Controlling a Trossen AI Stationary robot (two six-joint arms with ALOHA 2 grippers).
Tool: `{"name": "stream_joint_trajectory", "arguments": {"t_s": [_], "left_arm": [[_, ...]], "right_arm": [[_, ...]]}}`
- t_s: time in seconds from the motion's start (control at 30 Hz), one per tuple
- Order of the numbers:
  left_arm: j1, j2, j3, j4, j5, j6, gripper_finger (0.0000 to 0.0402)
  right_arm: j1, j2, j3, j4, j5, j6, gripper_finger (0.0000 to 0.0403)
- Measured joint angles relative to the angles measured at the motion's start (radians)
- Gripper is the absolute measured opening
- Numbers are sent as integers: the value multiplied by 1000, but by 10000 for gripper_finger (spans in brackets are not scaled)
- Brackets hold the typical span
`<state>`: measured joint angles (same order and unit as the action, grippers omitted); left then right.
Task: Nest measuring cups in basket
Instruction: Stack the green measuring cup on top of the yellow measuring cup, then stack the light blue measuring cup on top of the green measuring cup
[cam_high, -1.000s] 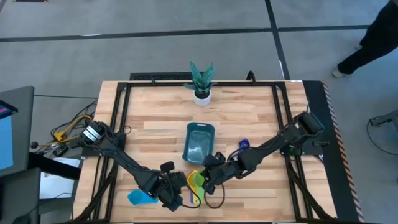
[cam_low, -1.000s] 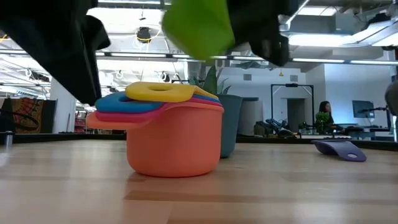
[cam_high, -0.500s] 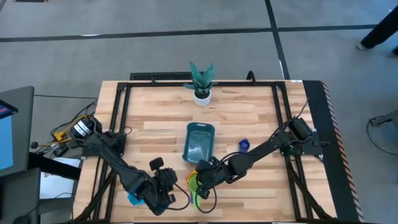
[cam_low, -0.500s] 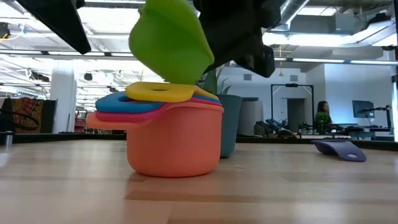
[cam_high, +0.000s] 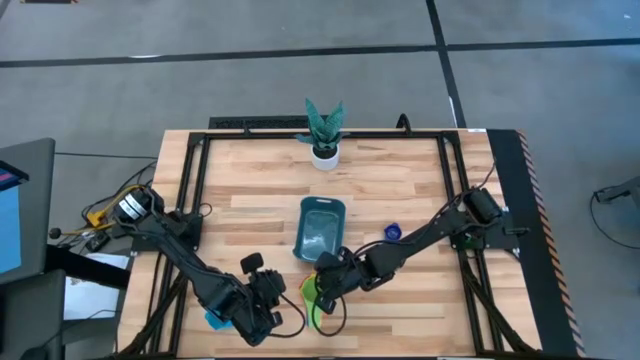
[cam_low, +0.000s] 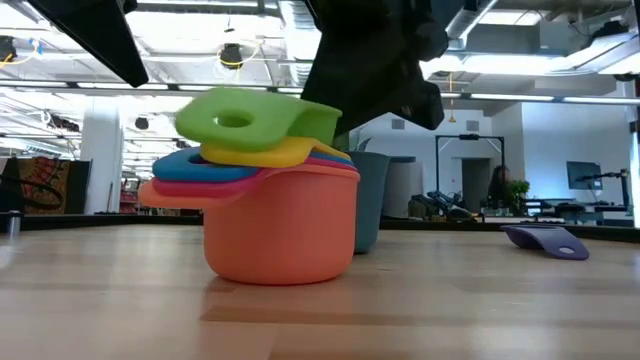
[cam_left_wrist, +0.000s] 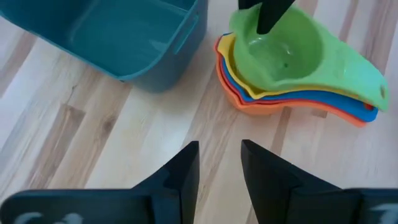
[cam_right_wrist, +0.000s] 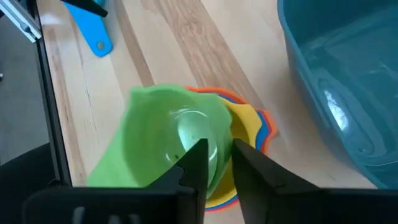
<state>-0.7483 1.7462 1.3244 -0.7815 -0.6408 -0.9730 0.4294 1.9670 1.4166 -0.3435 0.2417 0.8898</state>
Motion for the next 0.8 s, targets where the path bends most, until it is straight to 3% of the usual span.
{"name": "stream_joint_trajectory", "arguments": {"t_s": [0.2, 0.4, 0.6, 0.8], "left_arm": [[-13, 0, 0, -24, 1, -19, 109], [-31, 1, 0, -27, 0, -27, 109], [-50, 1, 0, -86, -95, -60, 109], [-38, 1, 0, -84, -170, -15, 109]], "right_arm": [[5, -1, 0, 0, 14, -6, 176], [44, -25, 0, -29, 111, -27, 230], [127, -104, 0, -236, 291, -11, 230], [217, -154, -64, -493, 491, 226, 213]]}}
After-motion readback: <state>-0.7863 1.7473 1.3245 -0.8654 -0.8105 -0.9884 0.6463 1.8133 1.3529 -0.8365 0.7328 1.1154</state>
